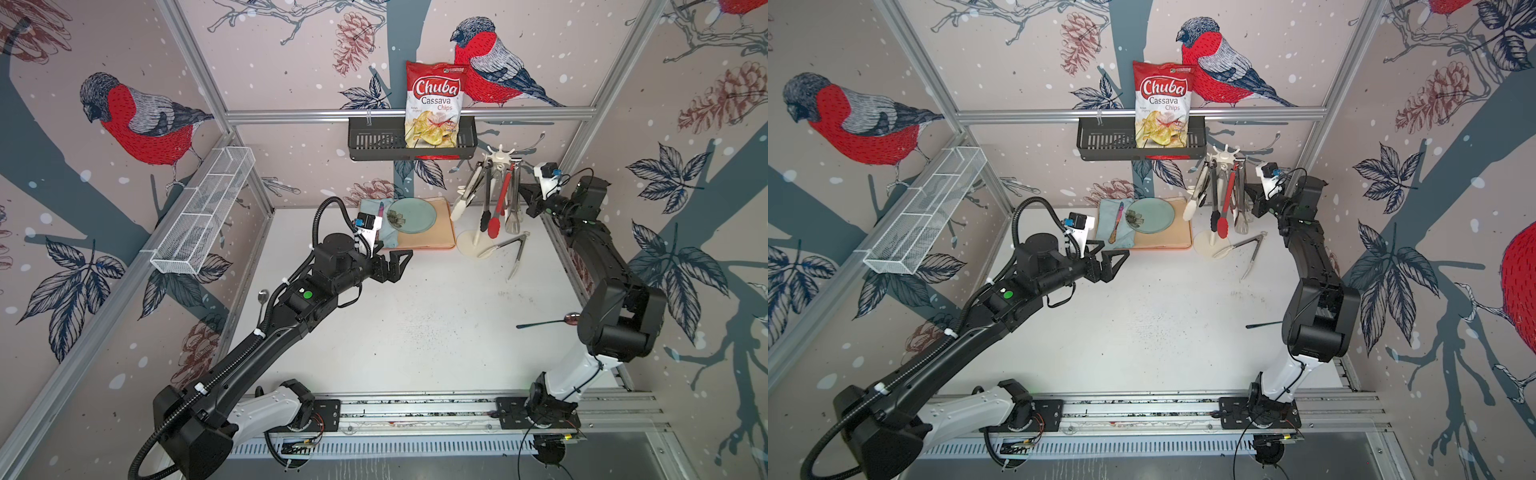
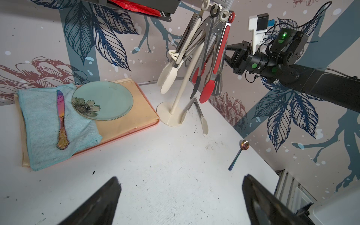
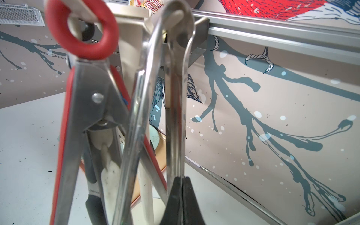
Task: Hang food tongs on kitchen utensil racks
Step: Hang the food tongs on the rack.
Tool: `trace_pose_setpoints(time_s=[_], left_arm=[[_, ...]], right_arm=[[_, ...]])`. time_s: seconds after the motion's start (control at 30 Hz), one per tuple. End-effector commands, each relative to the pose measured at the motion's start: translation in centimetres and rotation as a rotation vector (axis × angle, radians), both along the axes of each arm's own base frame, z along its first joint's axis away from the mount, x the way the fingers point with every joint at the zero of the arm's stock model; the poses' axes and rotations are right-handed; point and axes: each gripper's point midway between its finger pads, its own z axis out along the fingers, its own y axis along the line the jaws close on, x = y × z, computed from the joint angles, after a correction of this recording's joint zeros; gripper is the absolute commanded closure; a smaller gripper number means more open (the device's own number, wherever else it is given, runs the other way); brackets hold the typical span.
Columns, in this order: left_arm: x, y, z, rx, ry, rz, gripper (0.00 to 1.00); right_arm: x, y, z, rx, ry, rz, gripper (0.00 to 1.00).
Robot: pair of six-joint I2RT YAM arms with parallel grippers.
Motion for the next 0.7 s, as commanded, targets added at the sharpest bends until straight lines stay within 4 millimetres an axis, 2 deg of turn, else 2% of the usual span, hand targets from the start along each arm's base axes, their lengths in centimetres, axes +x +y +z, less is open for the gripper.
trace_pose_setpoints(time_s=[0.0,0.07,0.23,0.43,0.5,0.67], left_arm=[[0.2,0.0,1.0,-0.008,-0.04,0.001,0.04],[0.2,0.0,1.0,-0.007,-0.041,0.0,0.04],[0.3,-0.1,1.0,-0.007,-0.038,-0.001,0.04],[0.4,-0.2,1.1,-0.004,-0.038,-0.004,0.04],[0.4,-0.2,1.2,-0.004,-0.039,-0.001,0.04],[0.4,0.0,1.2,0.003,-0.047,0.005,0.04]], right_arm=[[0.0,0.2,-0.7,-0.009,0.025,0.014,1.0],[0.2,0.1,-0.8,-0.007,0.033,0.011,0.95],[0.6,-0.1,-0.2,0.009,0.036,-0.013,0.72],[0.7,-0.3,0.4,0.028,0.036,-0.032,0.59],[0.7,-0.5,0.7,0.03,0.031,-0.048,0.52],[0.8,-1.9,1.6,0.04,0.025,-0.129,0.39]])
